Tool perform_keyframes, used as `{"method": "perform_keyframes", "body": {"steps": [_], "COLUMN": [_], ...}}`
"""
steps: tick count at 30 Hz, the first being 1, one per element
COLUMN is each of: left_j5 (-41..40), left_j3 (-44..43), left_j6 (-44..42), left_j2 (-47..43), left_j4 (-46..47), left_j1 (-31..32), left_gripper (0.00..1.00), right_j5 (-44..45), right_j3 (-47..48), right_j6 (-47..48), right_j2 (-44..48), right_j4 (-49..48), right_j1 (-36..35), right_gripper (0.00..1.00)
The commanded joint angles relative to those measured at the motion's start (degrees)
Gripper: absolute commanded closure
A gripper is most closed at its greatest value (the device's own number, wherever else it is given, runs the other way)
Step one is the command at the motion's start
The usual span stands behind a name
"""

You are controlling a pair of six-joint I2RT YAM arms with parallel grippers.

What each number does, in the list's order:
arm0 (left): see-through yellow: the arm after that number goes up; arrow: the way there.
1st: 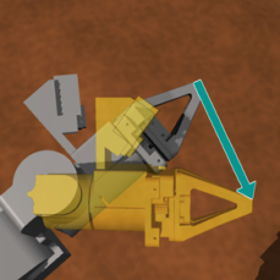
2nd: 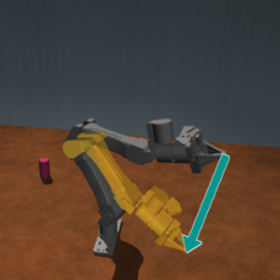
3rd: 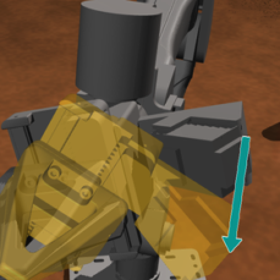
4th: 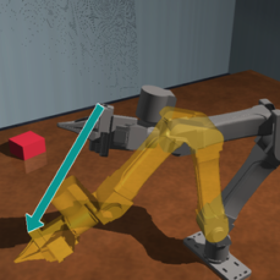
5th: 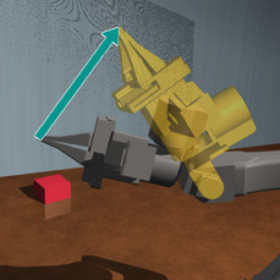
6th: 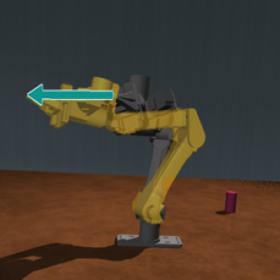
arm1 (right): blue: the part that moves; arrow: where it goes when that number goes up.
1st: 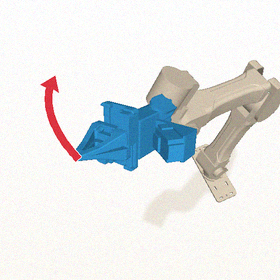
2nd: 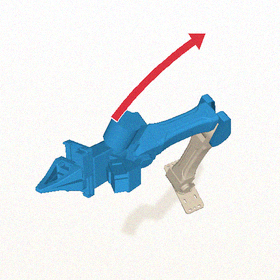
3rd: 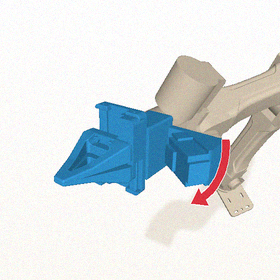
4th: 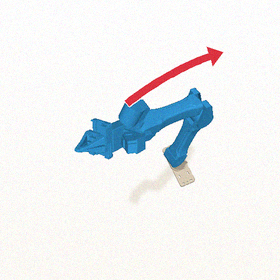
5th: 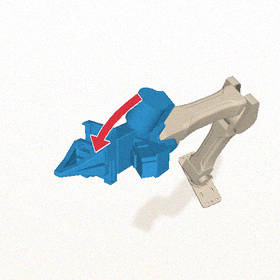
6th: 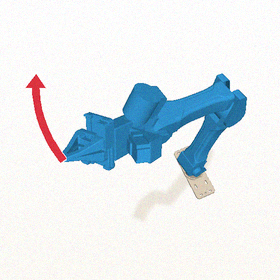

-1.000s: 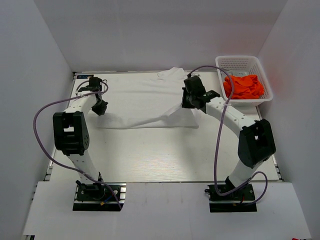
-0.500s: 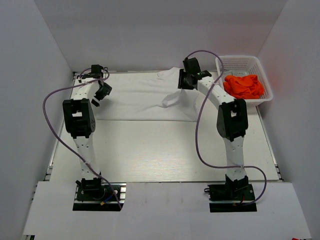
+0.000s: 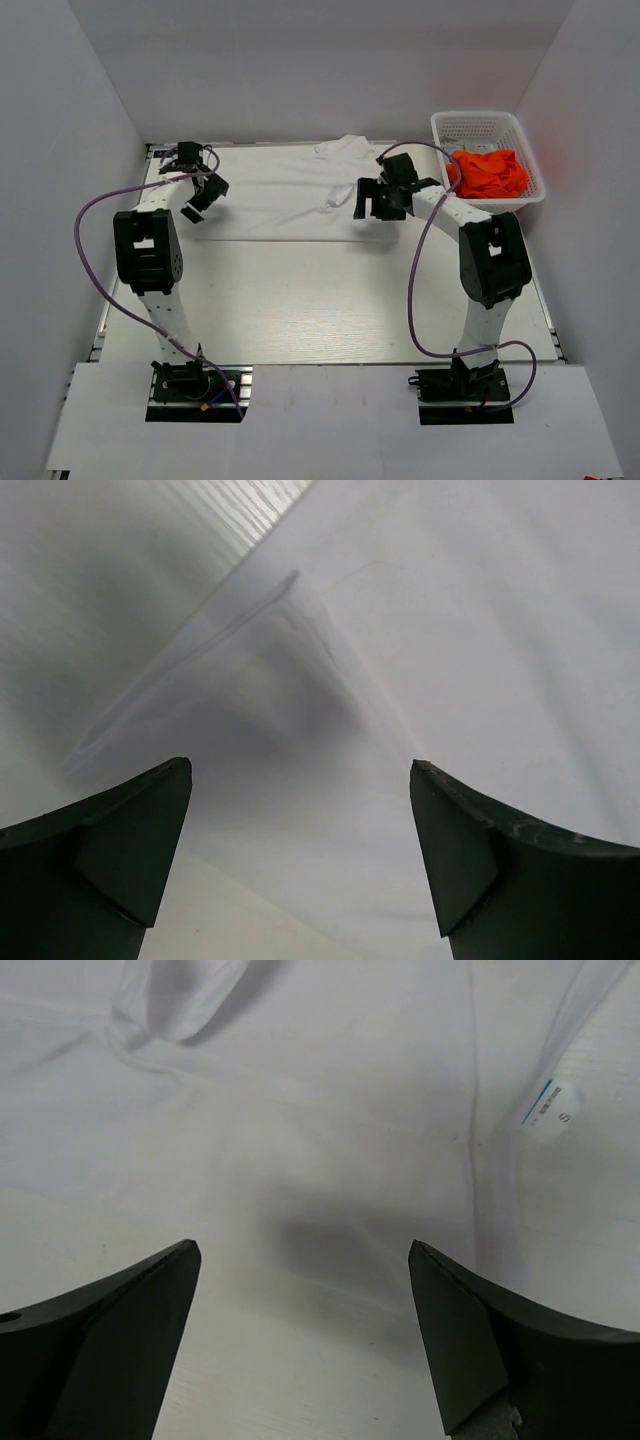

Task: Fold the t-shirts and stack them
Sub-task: Fold the flattened tshirt in 1/3 of the way

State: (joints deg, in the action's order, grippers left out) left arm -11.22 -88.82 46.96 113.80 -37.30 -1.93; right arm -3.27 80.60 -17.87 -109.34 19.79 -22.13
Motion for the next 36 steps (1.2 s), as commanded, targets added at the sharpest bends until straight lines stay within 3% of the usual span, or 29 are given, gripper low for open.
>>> {"method": "perform_keyframes", "body": {"steps": [1, 5, 10, 14, 18, 20, 26, 28, 29, 31, 36], "left_j5": [5.86, 5.33, 6.04, 6.04, 3.85, 3.84, 4.55, 3.32, 2.79, 0.26, -4.65], "left_j3": [1.98, 1.28, 10.05, 18.65, 24.73, 29.47, 38.89, 38.89, 38.28, 36.44, 26.71], "left_j6": [-1.52, -1.52, -2.04, -1.52, 0.06, 1.38, 2.61, 2.61, 2.61, 2.61, 3.13], "left_j2": [1.68, 5.38, 3.10, -1.46, -6.47, -11.12, -24.91, -27.91, -29.06, -30.65, -28.90], "left_j4": [4.60, -0.40, 1.61, 1.62, -2.50, -4.62, -11.20, -11.74, -11.22, -9.64, -9.28], "left_j1": [0.70, 0.70, 0.70, 2.72, 4.48, 6.50, 9.76, 10.46, 10.98, 10.99, 10.28], "left_gripper": [0.00, 0.00, 0.00, 0.00, 0.00, 0.00, 0.00, 0.00, 0.00, 0.00, 0.00], "right_j5": [-3.07, -1.22, 0.19, -2.70, -2.98, 1.32, 12.40, 11.36, 6.31, 1.98, -11.22], "right_j3": [-3.07, -6.14, -12.21, -22.75, -37.39, -41.55, -43.16, -41.76, -41.40, -40.87, -38.16], "right_j6": [-1.63, -3.49, -7.00, -8.93, -12.97, -15.79, -14.66, -12.55, -9.24, -7.98, -3.93], "right_j2": [1.15, -0.26, 1.49, 5.88, 16.93, 23.94, 35.06, 39.98, 41.21, 44.38, 36.51], "right_j4": [-7.13, -6.52, -5.91, -5.82, -4.77, -0.47, 14.48, 15.28, 14.23, 6.68, -3.51], "right_j1": [0.33, 0.77, 2.62, 3.67, 3.76, 3.50, 3.06, 2.62, 1.66, 0.95, -2.83], "right_gripper": [0.10, 0.10, 0.10, 0.10, 0.10, 0.10, 0.10, 0.10, 0.10, 0.10, 0.10]}}
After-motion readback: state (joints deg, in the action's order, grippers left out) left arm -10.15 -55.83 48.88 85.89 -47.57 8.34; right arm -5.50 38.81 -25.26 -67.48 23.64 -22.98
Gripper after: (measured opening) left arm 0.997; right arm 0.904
